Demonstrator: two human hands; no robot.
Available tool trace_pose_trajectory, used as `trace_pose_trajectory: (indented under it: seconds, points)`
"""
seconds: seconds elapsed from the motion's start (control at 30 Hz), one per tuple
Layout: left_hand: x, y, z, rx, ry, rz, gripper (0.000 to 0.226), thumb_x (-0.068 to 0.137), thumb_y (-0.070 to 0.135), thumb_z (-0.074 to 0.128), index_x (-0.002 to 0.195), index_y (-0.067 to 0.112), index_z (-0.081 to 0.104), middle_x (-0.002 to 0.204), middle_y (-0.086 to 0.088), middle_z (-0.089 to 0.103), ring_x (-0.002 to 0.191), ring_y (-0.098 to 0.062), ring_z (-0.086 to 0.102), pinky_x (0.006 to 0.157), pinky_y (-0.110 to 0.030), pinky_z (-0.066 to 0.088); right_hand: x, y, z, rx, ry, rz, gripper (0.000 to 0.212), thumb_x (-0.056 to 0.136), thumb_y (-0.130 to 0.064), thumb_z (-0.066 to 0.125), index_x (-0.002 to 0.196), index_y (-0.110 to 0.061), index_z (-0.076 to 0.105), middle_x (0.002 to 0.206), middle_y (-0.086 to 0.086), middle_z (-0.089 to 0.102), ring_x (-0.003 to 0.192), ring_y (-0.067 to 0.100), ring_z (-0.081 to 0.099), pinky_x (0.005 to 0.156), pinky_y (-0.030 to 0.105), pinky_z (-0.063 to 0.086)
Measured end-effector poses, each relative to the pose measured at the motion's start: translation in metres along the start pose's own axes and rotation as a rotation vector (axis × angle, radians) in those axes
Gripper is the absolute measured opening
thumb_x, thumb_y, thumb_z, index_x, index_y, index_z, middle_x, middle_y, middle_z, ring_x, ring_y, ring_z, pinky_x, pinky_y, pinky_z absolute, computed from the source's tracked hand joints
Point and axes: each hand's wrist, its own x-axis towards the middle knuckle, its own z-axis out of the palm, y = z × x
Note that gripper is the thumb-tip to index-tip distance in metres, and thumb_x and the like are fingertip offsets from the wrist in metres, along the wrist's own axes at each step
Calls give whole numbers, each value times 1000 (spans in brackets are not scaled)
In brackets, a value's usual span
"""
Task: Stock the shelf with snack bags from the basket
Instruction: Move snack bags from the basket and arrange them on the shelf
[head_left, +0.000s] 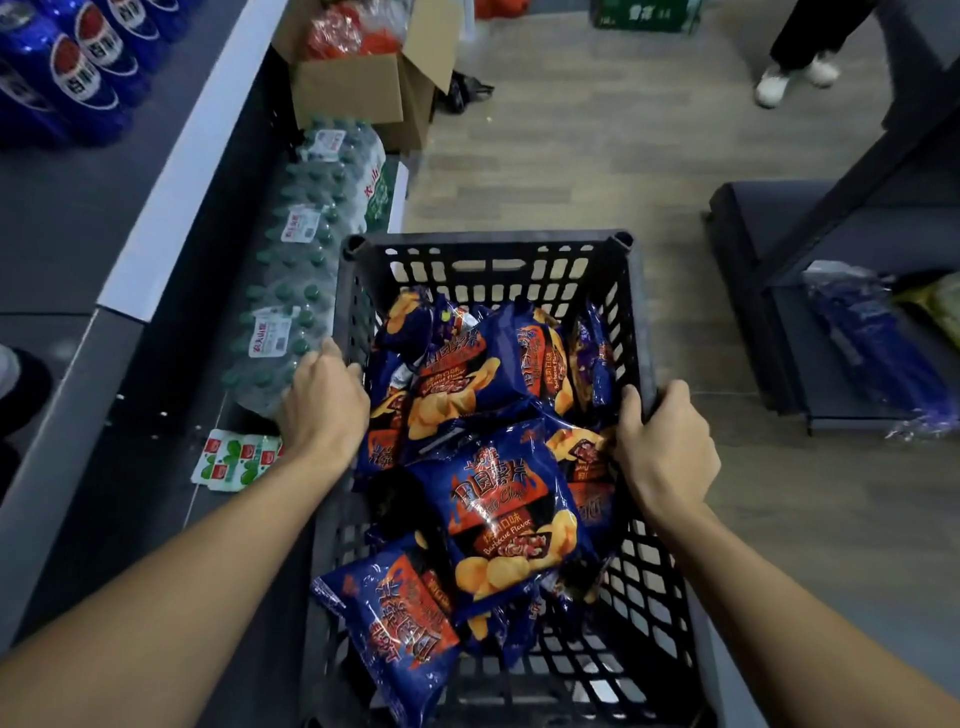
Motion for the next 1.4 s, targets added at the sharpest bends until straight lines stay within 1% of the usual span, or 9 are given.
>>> trace_pose_trajectory:
  seconds: [0.23, 0.6, 0.77, 0.9, 1.03, 1.13, 1.23, 1.33, 1.4]
  points:
    - [30, -5, 18, 29, 5, 18, 38, 102, 23, 47, 133, 2, 46, 120, -17, 59, 105, -40, 58, 78, -46, 45, 16, -7, 30, -20, 8, 27, 33, 98, -46, 46, 89, -15, 44, 81, 3, 55, 73, 29, 49, 68, 38, 40]
    - [31, -5, 33, 43, -15, 27, 57, 101, 29, 45, 148, 3, 26, 137, -17, 46, 108, -37, 58, 78, -49, 50, 21, -15, 26, -88, -44, 26, 33, 97, -47, 47, 89, -16, 41, 78, -3, 47, 70, 26, 44, 67, 36, 33]
    - [22, 1, 34, 139, -12, 24, 71, 98, 42, 44, 151, 2, 20, 142, -21, 38, 125, -37, 41, 97, -49, 40, 17, -15, 22, -111, -68, 25, 34, 94, -53, 48, 92, -19, 41, 83, -2, 51, 74, 26, 46, 68, 36, 35]
    - [12, 15, 30, 89, -6, 122, 62, 99, 47, 35, 152, 15, 26, 154, -12, 26, 141, -31, 23, 112, -50, 24, 14, -16, 20, -134, -98, 6, 42, 92, -55, 51, 100, -14, 47, 98, 8, 61, 94, 33, 58, 72, 40, 42]
    - [-1, 30, 28, -90, -94, 232, 58, 101, 51, 27, 151, 23, 28, 159, 1, 24, 147, -19, 17, 119, -47, 18, 5, -23, 14, -116, -175, -2, 54, 92, -55, 53, 120, -11, 47, 119, 11, 59, 109, 34, 55, 77, 43, 42]
    - [-16, 38, 22, -208, -142, 320, 60, 99, 57, 24, 150, 27, 29, 158, 9, 22, 147, -13, 16, 118, -48, 20, -8, -30, 7, -151, -127, -85, 72, 93, -55, 51, 145, -8, 34, 145, 16, 43, 132, 35, 40, 102, 50, 36]
    - [-27, 51, 6, -295, -159, 380, 61, 98, 60, 25, 152, 31, 25, 160, 12, 17, 147, -12, 13, 116, -47, 19, -15, -57, -11, 177, -119, -287, 74, 93, -58, 51, 150, -15, 32, 152, 6, 40, 140, 20, 36, 114, 44, 33]
    - [-34, 58, -4, -279, -297, 361, 60, 97, 61, 26, 152, 43, 11, 162, 15, 4, 149, -16, 3, 118, -52, 15, -21, -84, -18, 372, -298, -348, 71, 90, -69, 44, 148, -29, 35, 149, -3, 45, 133, 8, 41, 113, 39, 35]
    - [-46, 52, -4, -237, -520, 286, 63, 98, 51, 38, 144, 61, -4, 160, 19, -13, 149, -23, -10, 115, -64, 10, -33, -85, -13, 202, -494, -355, 79, 82, -83, 32, 150, -42, 26, 155, -3, 37, 140, 21, 37, 114, 52, 32]
